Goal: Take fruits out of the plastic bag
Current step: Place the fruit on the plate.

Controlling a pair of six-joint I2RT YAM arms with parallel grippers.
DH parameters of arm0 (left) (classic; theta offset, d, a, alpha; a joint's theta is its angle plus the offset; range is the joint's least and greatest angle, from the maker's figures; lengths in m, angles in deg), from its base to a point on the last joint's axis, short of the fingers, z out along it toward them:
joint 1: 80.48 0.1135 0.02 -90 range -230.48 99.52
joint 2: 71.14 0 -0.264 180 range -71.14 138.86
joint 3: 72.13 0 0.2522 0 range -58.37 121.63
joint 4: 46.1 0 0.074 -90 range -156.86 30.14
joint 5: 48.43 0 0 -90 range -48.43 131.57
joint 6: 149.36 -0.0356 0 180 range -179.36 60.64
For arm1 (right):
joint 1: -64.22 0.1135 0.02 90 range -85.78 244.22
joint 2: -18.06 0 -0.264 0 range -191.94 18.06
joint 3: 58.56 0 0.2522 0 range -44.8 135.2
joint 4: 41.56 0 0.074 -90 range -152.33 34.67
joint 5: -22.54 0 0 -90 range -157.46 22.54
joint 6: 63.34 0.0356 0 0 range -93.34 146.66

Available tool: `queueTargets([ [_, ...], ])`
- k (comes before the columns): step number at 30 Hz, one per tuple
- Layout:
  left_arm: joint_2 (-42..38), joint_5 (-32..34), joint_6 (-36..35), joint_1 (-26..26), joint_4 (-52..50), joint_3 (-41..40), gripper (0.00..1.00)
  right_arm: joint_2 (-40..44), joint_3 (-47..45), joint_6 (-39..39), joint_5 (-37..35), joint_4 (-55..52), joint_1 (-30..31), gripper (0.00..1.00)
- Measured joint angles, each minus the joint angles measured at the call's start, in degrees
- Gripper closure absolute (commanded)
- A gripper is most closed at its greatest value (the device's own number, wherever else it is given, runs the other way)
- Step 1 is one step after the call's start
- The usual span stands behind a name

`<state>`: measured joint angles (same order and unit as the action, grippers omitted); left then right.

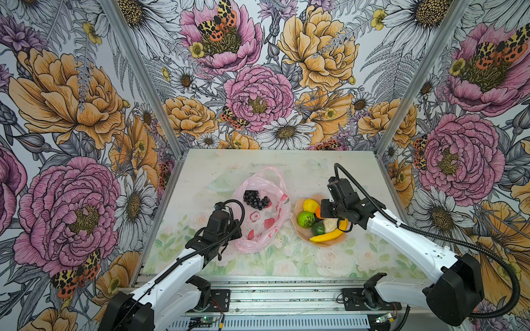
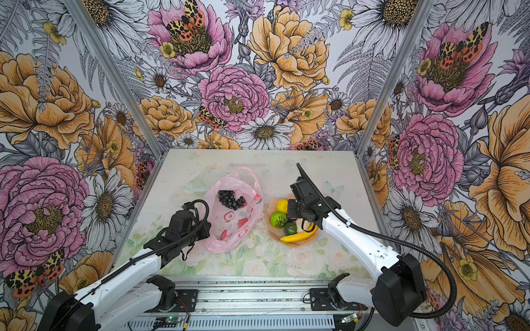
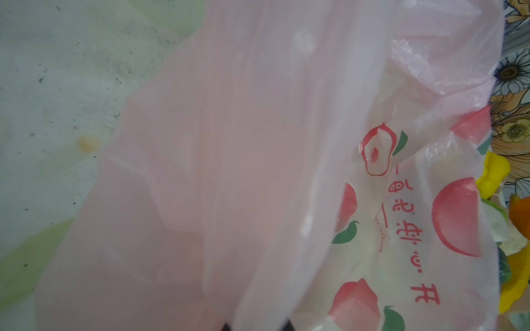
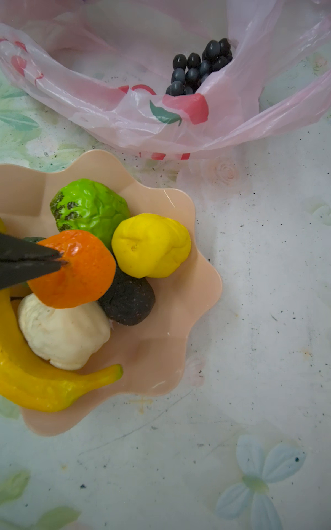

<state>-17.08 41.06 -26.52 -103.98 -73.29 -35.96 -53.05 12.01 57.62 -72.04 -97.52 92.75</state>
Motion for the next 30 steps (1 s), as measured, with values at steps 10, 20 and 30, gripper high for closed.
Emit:
queueTargets([
  [10,0.5,-0.2,0.0,0.0,0.0,0.2,0.95,1.4,-0.4,-0.6,0.3,-2.0,-2.6,1.00],
  [20,0.5,-0.2,0.0,0.0,0.0,0.2,0.95,1.3,-1.2,-0.6,0.2,-2.1,-2.6,1.00],
  [30,0.5,-0.2,0.0,0.0,0.0,0.2,0.95,-1.1,-1.3,-0.6,0.1,-0.5,-0.6,1.00],
])
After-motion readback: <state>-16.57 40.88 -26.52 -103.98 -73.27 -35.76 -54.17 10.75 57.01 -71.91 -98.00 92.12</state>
